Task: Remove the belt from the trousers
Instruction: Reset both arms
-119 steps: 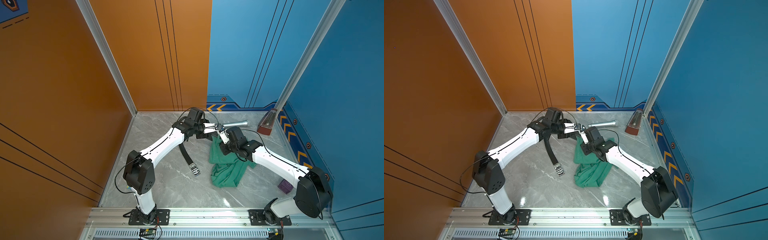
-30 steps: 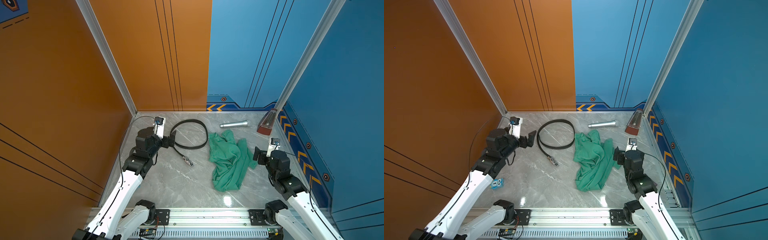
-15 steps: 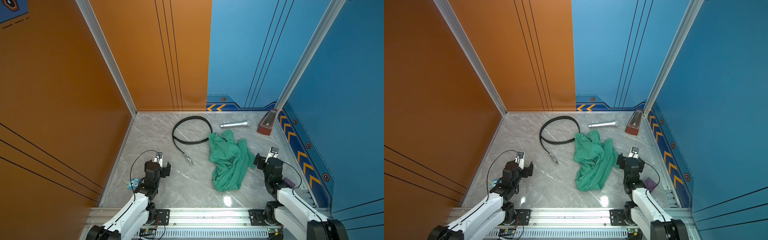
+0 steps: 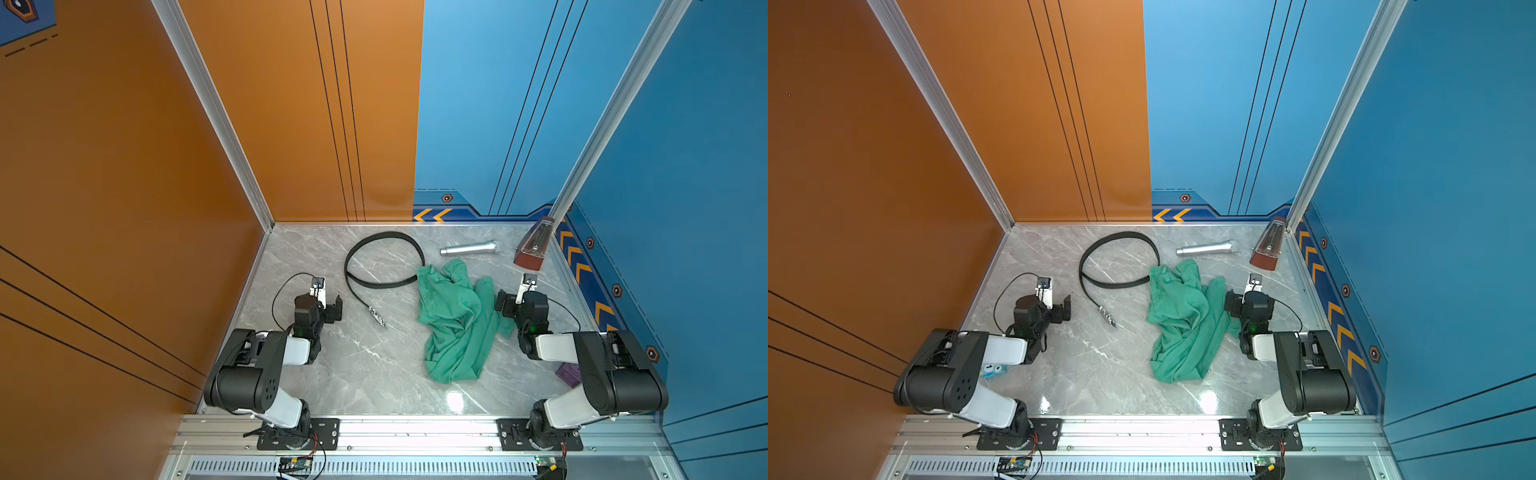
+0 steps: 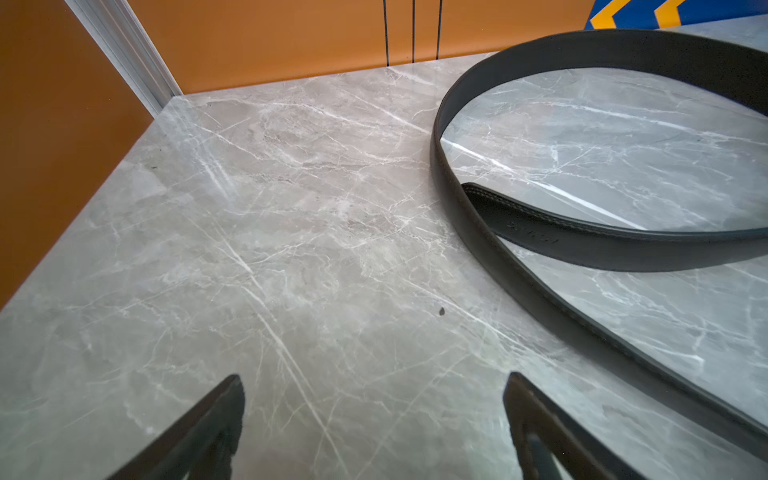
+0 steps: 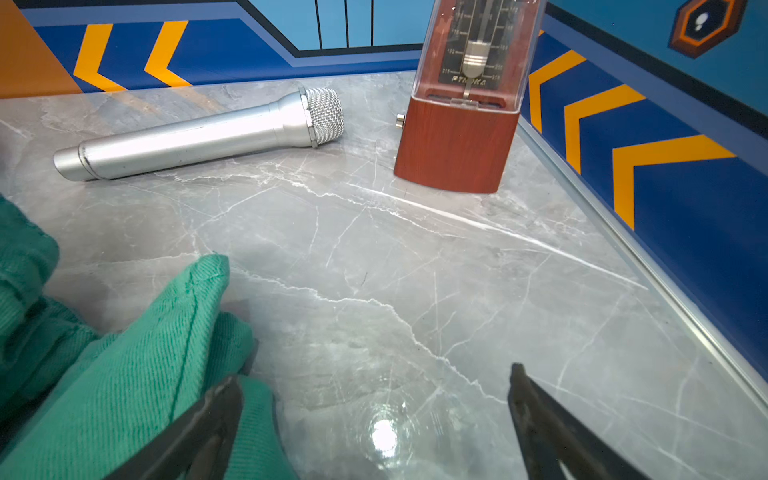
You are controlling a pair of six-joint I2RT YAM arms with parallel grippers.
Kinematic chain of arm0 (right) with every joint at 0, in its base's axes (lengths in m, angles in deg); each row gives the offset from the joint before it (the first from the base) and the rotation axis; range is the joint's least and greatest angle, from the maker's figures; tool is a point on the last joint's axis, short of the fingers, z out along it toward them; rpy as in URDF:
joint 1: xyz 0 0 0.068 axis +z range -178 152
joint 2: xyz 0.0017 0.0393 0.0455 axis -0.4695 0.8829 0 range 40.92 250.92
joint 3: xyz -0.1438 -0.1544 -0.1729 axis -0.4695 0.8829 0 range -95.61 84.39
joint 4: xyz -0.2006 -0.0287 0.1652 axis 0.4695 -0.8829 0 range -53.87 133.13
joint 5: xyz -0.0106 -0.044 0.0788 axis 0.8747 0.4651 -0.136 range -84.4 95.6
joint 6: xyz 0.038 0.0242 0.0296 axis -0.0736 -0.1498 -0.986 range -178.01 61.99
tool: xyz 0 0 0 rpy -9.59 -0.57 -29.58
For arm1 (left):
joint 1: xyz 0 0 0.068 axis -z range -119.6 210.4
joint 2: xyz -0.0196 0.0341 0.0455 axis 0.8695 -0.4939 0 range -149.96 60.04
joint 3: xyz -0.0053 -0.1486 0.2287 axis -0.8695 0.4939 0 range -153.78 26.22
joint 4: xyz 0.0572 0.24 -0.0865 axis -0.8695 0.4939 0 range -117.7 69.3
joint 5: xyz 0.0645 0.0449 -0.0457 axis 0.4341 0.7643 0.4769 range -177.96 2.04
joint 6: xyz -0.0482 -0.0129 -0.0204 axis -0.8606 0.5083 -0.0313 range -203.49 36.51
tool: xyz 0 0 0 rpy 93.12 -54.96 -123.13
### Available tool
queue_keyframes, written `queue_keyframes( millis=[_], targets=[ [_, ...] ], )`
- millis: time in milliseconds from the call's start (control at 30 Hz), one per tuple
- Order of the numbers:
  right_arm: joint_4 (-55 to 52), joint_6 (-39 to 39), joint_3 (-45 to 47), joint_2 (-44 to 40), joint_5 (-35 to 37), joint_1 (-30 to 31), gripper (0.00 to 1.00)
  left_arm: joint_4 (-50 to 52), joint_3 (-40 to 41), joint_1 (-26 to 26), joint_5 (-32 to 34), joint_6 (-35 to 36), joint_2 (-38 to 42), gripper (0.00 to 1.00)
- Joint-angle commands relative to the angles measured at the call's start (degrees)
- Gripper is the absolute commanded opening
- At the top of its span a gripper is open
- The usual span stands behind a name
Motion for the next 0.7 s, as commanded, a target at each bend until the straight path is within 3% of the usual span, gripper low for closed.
queue_keyframes(
  millis=[0,67,667],
  targets=[
    [1.65,1.09,-1.16,-0.17,-1.02,0.11,1.0,-4.8,0.0,-0.94,7.58,-4.01,1.05,0.98],
    [1.59,1.09,-1.24,-0.21,-1.02,0.11,1.0,-4.83,0.06,-1.03,11.09,-5.53,1.05,0.98],
    [1.28,1.09,-1.33,-0.12,-1.5,0.02,1.0,-4.76,-0.23,-1.03,9.12,-4.69,0.73,0.98]
  ],
)
